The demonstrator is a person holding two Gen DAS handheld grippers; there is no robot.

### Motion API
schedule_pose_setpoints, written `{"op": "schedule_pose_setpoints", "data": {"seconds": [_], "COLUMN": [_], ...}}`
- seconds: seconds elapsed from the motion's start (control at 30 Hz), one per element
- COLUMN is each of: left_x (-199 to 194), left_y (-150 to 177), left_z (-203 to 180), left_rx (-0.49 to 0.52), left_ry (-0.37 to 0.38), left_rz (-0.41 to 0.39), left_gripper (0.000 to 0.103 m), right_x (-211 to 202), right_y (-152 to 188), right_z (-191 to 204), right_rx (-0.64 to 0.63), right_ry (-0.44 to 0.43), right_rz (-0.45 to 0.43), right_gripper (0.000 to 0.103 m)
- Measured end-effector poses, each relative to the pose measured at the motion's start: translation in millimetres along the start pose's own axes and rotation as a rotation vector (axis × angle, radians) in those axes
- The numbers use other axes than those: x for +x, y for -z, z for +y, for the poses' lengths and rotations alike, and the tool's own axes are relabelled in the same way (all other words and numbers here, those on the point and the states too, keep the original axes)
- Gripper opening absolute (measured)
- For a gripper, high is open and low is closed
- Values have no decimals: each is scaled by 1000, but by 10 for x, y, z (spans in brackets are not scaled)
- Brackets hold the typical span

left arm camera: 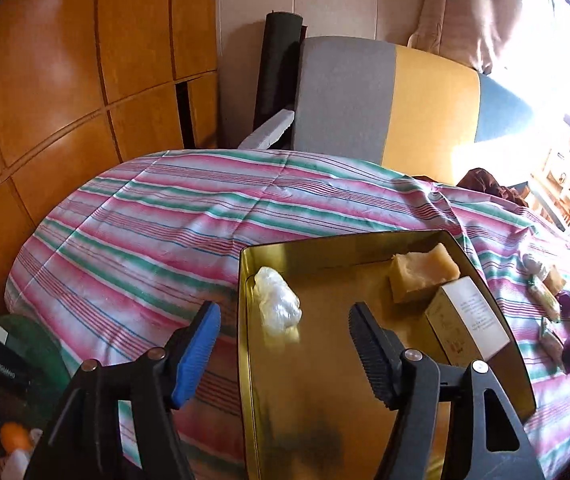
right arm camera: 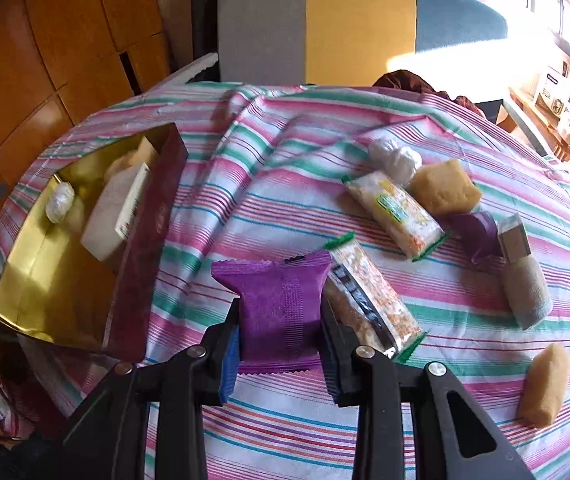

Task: Organize objects
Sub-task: 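Release the plastic bundle in the tray while the right tool drops the purple pouch there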

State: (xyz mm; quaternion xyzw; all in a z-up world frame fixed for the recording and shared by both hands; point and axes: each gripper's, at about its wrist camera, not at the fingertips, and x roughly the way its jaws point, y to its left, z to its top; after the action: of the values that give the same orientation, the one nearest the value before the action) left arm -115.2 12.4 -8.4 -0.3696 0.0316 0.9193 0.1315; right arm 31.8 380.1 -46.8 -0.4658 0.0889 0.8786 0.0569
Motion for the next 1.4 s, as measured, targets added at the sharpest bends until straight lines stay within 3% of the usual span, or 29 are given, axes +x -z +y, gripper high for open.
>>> {"op": "schedule_pose_setpoints", "data": {"seconds": [0.13, 0.3, 0.57, 0.73, 0.83, 0.9, 1.1, 1.4], "left_x": [-168, -290, -374, -365, -343, -332, -301, -352], "left_y": [251, 494, 645, 721, 768, 799, 828, 790], "left_z": [139, 299, 572, 753, 833, 874, 906, 761], "left_rx": [-45, -89, -166, -209, -224, -232, -241, -212], "left_ry": [4, -9, 1, -3, -12, -17, -25, -35], "left_rz": [14, 21, 17, 27, 36, 40, 41, 35], "left_gripper": [68, 68, 67, 68, 68, 68, 68, 68], "right_x": [-99, -7, 691, 1220, 1436, 1512, 1356, 913], "right_y": [-203, -424, -659, -749, -797, -856, -867, -799], "right_z": [446, 1285, 2503, 2991, 3137, 3165, 3011, 2721], "right_rx": [-60, -191, -313, -309, -258, -204, -147, -195], "right_ry": [-94, -218, -318, -298, -304, -341, -382, -311], "right_rz": [-25, -1, 206, 328, 370, 373, 308, 155], "right_gripper": [33, 33, 33, 33, 37, 46, 47, 47]}}
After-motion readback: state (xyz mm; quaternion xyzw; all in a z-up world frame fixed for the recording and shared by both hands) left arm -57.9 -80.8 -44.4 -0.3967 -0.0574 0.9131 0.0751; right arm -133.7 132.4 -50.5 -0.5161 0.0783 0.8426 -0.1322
